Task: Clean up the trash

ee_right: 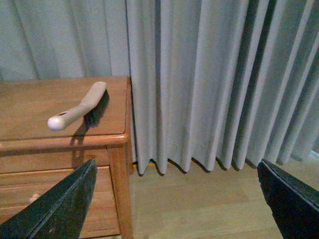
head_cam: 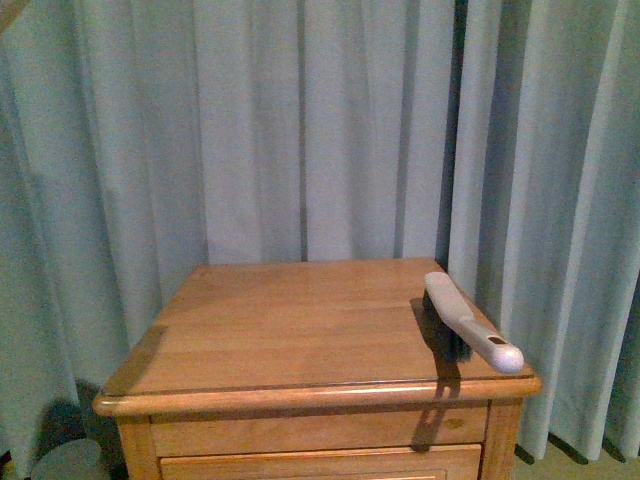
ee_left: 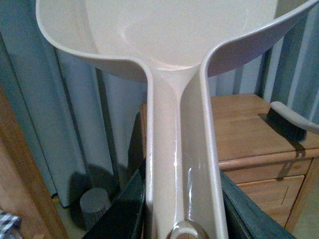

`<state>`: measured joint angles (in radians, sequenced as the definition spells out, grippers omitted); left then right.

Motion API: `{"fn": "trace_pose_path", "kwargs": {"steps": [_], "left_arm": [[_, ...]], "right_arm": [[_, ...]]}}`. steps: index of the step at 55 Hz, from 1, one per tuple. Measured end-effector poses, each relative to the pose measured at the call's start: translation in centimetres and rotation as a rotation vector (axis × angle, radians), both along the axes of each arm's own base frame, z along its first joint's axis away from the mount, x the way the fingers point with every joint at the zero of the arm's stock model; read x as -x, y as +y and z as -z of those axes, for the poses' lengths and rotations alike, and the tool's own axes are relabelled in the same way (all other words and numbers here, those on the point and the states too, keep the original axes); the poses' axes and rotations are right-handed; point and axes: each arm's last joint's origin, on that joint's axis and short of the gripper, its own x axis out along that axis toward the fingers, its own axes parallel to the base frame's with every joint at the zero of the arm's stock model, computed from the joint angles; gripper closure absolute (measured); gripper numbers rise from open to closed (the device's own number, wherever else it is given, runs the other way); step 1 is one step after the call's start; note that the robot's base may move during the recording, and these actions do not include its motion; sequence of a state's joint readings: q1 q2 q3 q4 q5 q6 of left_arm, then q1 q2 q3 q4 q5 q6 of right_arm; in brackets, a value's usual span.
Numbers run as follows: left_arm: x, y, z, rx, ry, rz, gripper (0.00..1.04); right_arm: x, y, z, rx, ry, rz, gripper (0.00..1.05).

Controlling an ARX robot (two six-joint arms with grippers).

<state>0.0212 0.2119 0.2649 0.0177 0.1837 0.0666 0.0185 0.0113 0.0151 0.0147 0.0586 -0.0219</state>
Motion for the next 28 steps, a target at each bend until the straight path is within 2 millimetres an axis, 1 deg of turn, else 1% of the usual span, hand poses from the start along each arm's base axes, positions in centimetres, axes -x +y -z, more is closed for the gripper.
{"fn": "trace_pose_path", "kwargs": {"steps": [1, 3, 4, 5, 9, 13, 17, 21, 23, 26, 27, 28], "left_arm": [[0.0, 0.0, 0.1, 0.003, 0.001, -0.004, 0.78], [0.0, 0.1, 0.2, 0.007, 0.004, -0.007, 0.78], [0.0, 0.1, 0.3, 0.009, 0.004, -0.009, 0.78], [0.0, 0.1, 0.3, 0.01, 0.005, -0.01, 0.78], [0.1, 0.1, 0.3, 0.012, 0.003, -0.011, 0.78], [0.1, 0.1, 0.3, 0.012, 0.003, -0.012, 0.78], [0.1, 0.1, 0.3, 0.012, 0.003, -0.012, 0.78], [0.1, 0.1, 0.3, 0.012, 0.003, -0.012, 0.78], [0.1, 0.1, 0.3, 0.012, 0.003, -0.012, 0.78], [0.1, 0.1, 0.3, 0.012, 0.003, -0.012, 0.78], [0.1, 0.1, 0.3, 0.012, 0.003, -0.012, 0.78], [0.1, 0.1, 0.3, 0.012, 0.003, -0.012, 0.78]], "right_arm": [[0.0, 0.0, -0.1, 0.007, -0.008, 0.011, 0.07], [-0.2, 0.1, -0.4, 0.043, -0.025, 0.147, 0.07], [-0.3, 0.1, -0.4, 0.056, -0.021, 0.173, 0.07], [-0.4, 0.2, -0.4, 0.072, -0.007, 0.234, 0.07], [-1.0, 0.6, -0.6, 0.091, 0.049, 0.305, 0.07], [-2.0, 1.2, -1.5, 0.096, 0.118, 0.273, 0.07], [-3.7, 2.3, -3.7, 0.085, 0.168, 0.181, 0.07], [-5.4, 3.0, -5.6, 0.07, 0.21, 0.128, 0.07], [-6.7, 3.5, -6.8, 0.059, 0.238, 0.096, 0.07], [-9.7, 4.5, -8.9, 0.031, 0.306, 0.06, 0.07], [-10.1, 4.7, -9.1, 0.028, 0.315, 0.054, 0.07], [-10.9, 4.9, -9.5, 0.018, 0.335, 0.044, 0.07]]}}
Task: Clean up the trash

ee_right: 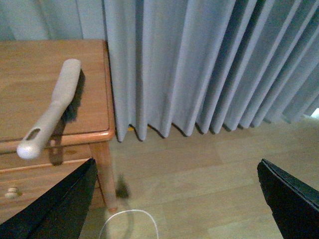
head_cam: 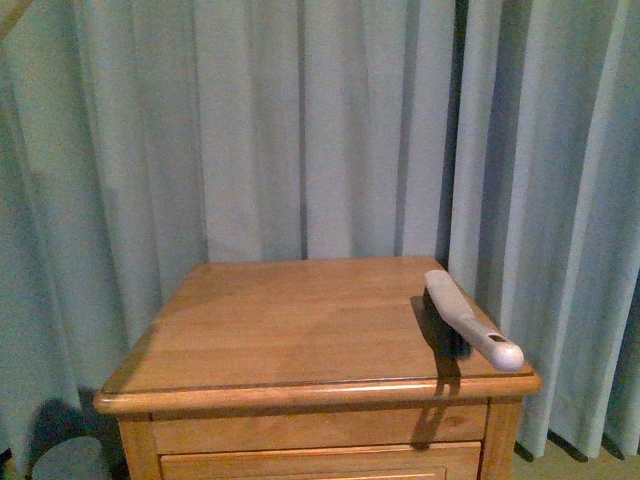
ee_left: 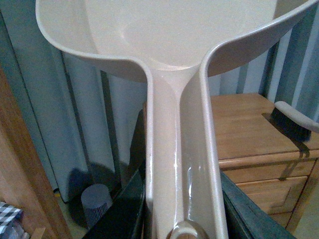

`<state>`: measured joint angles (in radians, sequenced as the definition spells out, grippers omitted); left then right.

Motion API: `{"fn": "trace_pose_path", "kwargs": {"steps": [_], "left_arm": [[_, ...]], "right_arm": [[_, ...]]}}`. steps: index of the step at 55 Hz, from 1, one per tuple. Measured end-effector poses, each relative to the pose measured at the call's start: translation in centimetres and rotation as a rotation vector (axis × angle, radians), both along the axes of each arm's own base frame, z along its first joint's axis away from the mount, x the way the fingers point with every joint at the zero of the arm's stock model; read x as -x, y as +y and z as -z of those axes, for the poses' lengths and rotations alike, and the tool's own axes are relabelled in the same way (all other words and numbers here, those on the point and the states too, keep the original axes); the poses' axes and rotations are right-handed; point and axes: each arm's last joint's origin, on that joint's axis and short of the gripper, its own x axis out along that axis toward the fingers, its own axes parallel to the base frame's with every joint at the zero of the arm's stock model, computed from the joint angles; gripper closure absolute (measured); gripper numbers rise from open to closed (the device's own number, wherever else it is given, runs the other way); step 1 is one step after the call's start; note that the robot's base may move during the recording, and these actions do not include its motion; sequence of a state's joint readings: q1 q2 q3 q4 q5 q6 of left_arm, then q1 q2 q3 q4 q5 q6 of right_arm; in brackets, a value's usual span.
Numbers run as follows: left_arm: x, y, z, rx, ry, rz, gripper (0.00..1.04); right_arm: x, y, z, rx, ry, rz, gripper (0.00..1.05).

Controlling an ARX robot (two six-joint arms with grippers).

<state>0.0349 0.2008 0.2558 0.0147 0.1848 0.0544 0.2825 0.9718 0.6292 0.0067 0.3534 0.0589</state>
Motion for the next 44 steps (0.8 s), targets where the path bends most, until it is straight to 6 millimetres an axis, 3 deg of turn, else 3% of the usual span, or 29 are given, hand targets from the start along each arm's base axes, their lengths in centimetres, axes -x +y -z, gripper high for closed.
{"fn": "trace_pose_path", "kwargs": {"steps": [5, 12, 23, 33, 44], "left_arm": [[0.0, 0.0, 0.0, 0.0, 0.0, 0.0, 0.78], [0.0, 0.0, 0.0, 0.0, 0.0, 0.0, 0.78], [0.0, 0.0, 0.0, 0.0, 0.0, 0.001, 0.78], [0.0, 0.0, 0.0, 0.0, 0.0, 0.001, 0.78], [0.0, 0.0, 0.0, 0.0, 0.0, 0.001, 0.78]], "right_arm": [[-3.9, 1.3, -1.4, -0.032, 0.1, -0.008, 0.07], [-8.6, 3.3, -1.5, -0.068, 0.255, -0.019, 0.07], [-13.8, 7.1, -0.8, -0.103, 0.338, -0.027, 0.07], [-15.7, 9.1, 1.8, -0.127, 0.427, -0.022, 0.07], [-16.3, 10.8, 4.5, -0.136, 0.481, -0.036, 0.07]]}}
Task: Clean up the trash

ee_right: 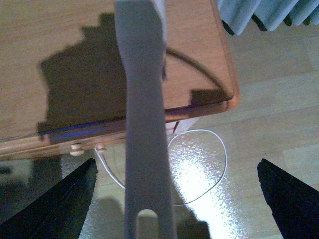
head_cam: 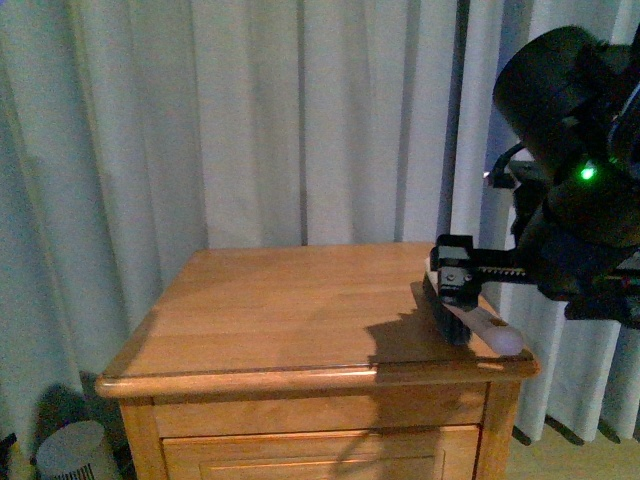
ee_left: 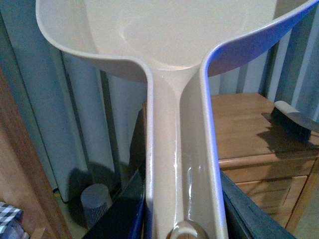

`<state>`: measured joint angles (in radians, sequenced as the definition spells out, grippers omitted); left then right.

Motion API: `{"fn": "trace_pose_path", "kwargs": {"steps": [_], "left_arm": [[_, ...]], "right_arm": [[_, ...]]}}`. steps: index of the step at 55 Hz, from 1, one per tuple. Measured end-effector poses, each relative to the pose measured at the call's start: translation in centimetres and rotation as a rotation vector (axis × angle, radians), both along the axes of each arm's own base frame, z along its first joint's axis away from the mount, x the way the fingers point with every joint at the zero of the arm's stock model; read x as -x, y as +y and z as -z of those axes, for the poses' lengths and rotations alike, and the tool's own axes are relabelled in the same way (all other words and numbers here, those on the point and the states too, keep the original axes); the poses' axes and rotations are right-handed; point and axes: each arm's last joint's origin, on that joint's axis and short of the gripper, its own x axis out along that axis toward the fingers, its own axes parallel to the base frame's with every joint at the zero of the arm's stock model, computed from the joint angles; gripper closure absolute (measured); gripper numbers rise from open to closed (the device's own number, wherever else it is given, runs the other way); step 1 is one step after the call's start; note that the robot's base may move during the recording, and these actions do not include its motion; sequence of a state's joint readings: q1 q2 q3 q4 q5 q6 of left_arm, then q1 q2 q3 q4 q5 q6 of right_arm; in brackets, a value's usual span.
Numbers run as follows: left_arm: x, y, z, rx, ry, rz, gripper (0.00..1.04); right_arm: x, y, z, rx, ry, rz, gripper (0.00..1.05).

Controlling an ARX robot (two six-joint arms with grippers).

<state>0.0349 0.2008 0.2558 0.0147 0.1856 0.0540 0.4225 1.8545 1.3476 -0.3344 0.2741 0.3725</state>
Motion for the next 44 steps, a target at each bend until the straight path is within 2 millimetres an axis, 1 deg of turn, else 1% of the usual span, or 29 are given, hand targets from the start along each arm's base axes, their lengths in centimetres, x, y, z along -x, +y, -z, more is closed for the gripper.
{"fn": "trace_pose_path", "kwargs": {"steps": [6, 16, 17, 21, 27, 40, 42, 44], "left_arm": [[0.0, 0.0, 0.0, 0.0, 0.0, 0.0, 0.78], [0.0, 0.0, 0.0, 0.0, 0.0, 0.0, 0.78], [0.0, 0.0, 0.0, 0.0, 0.0, 0.0, 0.78], [0.0, 0.0, 0.0, 0.0, 0.0, 0.0, 0.78], [0.0, 0.0, 0.0, 0.0, 0.0, 0.0, 0.78], [0.0, 0.0, 0.0, 0.0, 0.0, 0.0, 0.78], [0.0, 0.0, 0.0, 0.0, 0.0, 0.0, 0.78], [0.0, 0.0, 0.0, 0.0, 0.0, 0.0, 0.78]], "right_arm": [[-0.6, 0.6, 1.0, -0.005, 0.013, -0.002, 0.07], [-1.3, 0.6, 2.2, 0.003, 0.023, 0.006, 0.07], [-1.3, 0.6, 2.3, 0.003, 0.024, 0.006, 0.09], [-1.4, 0.6, 2.4, 0.003, 0.024, 0.006, 0.25], [-1.5, 0.6, 2.4, -0.001, 0.016, 0.008, 0.45], [-1.7, 0.4, 2.3, 0.005, -0.007, 0.011, 0.8], [-1.6, 0.3, 2.5, 0.015, -0.011, 0.018, 0.83], [-1.5, 0.2, 2.6, 0.016, -0.014, 0.016, 0.83]]}}
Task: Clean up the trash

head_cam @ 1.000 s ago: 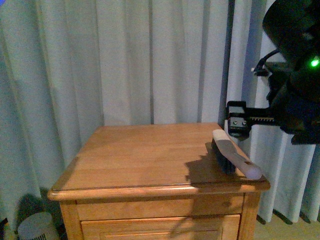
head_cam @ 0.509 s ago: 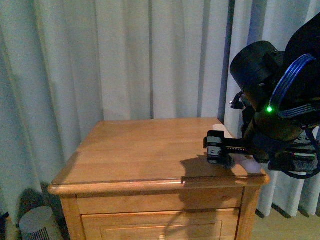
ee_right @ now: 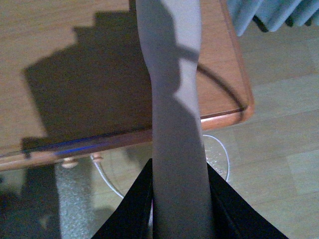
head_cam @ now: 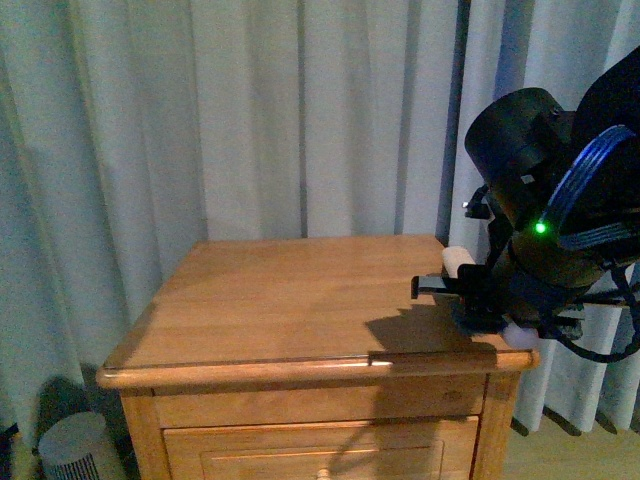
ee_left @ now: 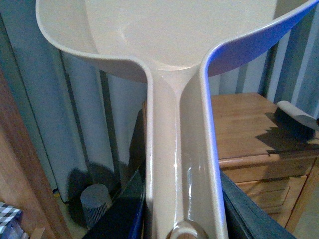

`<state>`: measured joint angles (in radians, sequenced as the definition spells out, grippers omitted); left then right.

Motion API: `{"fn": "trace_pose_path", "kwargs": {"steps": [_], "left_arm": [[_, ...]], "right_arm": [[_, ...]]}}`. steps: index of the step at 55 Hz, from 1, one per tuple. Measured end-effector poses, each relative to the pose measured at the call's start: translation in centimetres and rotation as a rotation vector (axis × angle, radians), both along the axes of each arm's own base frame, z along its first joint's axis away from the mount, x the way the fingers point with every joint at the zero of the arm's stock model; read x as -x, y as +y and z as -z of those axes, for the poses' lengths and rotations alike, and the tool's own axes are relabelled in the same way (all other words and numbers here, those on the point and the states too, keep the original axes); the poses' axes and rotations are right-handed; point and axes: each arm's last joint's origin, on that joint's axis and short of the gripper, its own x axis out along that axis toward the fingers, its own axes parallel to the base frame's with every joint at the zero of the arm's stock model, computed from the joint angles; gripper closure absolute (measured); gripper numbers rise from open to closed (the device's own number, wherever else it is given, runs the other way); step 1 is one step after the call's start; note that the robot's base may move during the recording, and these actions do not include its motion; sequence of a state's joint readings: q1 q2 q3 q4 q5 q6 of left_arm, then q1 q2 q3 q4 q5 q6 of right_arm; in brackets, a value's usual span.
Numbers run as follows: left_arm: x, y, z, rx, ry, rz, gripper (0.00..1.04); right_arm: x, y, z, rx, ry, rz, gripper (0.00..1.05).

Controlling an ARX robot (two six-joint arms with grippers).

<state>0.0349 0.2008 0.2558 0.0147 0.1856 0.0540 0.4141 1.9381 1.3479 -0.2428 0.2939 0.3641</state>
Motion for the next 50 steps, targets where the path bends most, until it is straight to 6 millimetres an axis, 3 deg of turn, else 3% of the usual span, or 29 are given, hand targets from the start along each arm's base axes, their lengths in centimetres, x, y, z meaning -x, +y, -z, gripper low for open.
{"fn": "trace_pose_path", "kwargs": {"steps": [6, 13, 26, 37, 43, 50], "left_arm": [[0.0, 0.0, 0.0, 0.0, 0.0, 0.0, 0.78], [0.0, 0.0, 0.0, 0.0, 0.0, 0.0, 0.78], [0.0, 0.0, 0.0, 0.0, 0.0, 0.0, 0.78], [0.0, 0.0, 0.0, 0.0, 0.0, 0.0, 0.78], [0.0, 0.0, 0.0, 0.0, 0.0, 0.0, 0.78], [0.0, 0.0, 0.0, 0.0, 0.0, 0.0, 0.78]], "right_arm": [[0.8, -0.5, 0.0, 0.068, -0.063, -0.011, 0.83], [2.4, -1.1, -1.5, 0.155, -0.219, -0.028, 0.83], [8.1, -3.2, -5.5, 0.256, -0.494, -0.043, 0.83], [14.7, -6.0, -5.9, 0.289, -0.606, -0.034, 0.83], [20.7, -7.7, -6.5, 0.287, -0.725, -0.032, 0.83], [26.0, -8.7, -7.2, 0.272, -0.848, -0.013, 0.83]]}}
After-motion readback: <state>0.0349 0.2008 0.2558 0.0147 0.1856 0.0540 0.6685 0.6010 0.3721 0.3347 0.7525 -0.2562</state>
